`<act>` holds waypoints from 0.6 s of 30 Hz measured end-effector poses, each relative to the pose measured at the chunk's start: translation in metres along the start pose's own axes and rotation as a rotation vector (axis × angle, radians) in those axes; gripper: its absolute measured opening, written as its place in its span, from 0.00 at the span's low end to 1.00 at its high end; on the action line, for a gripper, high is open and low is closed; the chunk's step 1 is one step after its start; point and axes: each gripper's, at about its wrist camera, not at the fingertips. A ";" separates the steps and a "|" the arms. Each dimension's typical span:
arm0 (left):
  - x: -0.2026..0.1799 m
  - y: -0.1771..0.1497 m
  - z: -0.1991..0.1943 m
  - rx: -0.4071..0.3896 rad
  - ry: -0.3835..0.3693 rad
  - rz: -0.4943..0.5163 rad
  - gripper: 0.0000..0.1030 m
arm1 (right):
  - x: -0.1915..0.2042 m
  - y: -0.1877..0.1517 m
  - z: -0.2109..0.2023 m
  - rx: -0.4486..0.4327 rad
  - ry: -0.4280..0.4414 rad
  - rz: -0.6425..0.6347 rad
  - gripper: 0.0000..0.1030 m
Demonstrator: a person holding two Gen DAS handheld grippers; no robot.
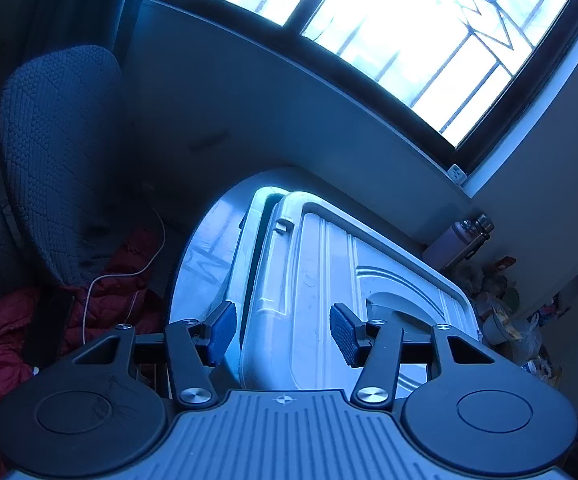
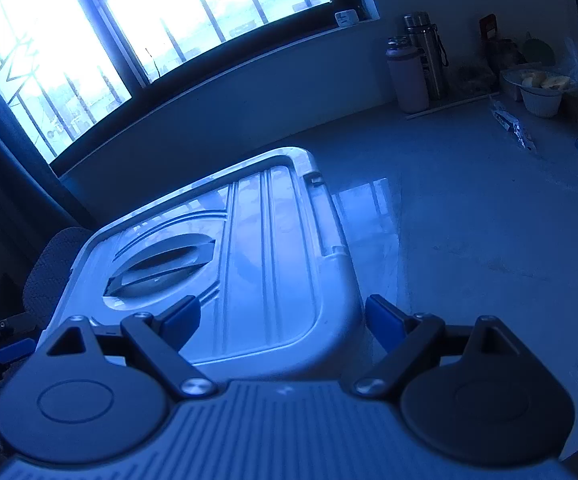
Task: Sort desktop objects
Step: 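Tip the lid flat over the bin opening with both tools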
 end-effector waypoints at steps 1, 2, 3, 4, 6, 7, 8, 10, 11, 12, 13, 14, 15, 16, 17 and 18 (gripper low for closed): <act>-0.001 0.001 -0.001 0.001 0.004 0.003 0.53 | -0.001 0.000 0.000 0.000 -0.002 -0.001 0.87; -0.002 0.002 -0.002 0.001 0.007 0.006 0.53 | -0.001 0.001 -0.001 0.001 -0.006 -0.002 0.87; -0.003 0.003 -0.002 0.004 0.016 0.011 0.53 | -0.002 0.001 -0.002 0.003 -0.009 -0.002 0.87; -0.005 0.004 -0.003 0.008 0.030 0.018 0.53 | -0.002 0.003 -0.003 0.006 -0.008 0.002 0.87; -0.011 0.008 -0.006 0.019 0.066 0.039 0.53 | -0.003 0.007 -0.008 0.005 0.001 -0.002 0.87; -0.015 0.011 -0.008 0.027 0.088 0.053 0.54 | -0.002 0.010 -0.010 0.000 -0.008 -0.012 0.87; -0.018 0.013 -0.010 0.035 0.110 0.067 0.62 | -0.001 0.013 -0.013 -0.001 -0.025 -0.023 0.87; -0.027 0.017 -0.014 0.042 0.153 0.099 0.69 | 0.000 0.020 -0.014 0.017 -0.051 -0.044 0.88; -0.030 0.019 -0.016 0.047 0.169 0.116 0.73 | 0.001 0.023 -0.015 0.029 -0.061 -0.055 0.88; -0.034 0.020 -0.017 0.055 0.184 0.130 0.78 | 0.002 0.026 -0.015 0.043 -0.070 -0.066 0.89; -0.037 0.022 -0.017 0.067 0.201 0.141 0.79 | 0.004 0.028 -0.015 0.058 -0.079 -0.080 0.89; -0.040 0.023 -0.016 0.080 0.216 0.150 0.79 | 0.006 0.030 -0.014 0.074 -0.088 -0.095 0.89; -0.042 0.024 -0.015 0.095 0.233 0.158 0.79 | 0.009 0.031 -0.013 0.089 -0.094 -0.108 0.90; -0.045 0.026 -0.014 0.110 0.251 0.165 0.79 | 0.011 0.032 -0.012 0.106 -0.098 -0.120 0.90; -0.047 0.028 -0.013 0.124 0.268 0.173 0.79 | 0.013 0.033 -0.011 0.123 -0.104 -0.130 0.90; -0.048 0.029 -0.011 0.137 0.284 0.177 0.79 | 0.016 0.033 -0.010 0.136 -0.113 -0.138 0.90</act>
Point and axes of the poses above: each gripper's, at about its wrist camera, not at the fingertips, and z roughly the way its jaws point, x to its left, y to its top, and after that the axes turned 15 degrees about x, right-handed
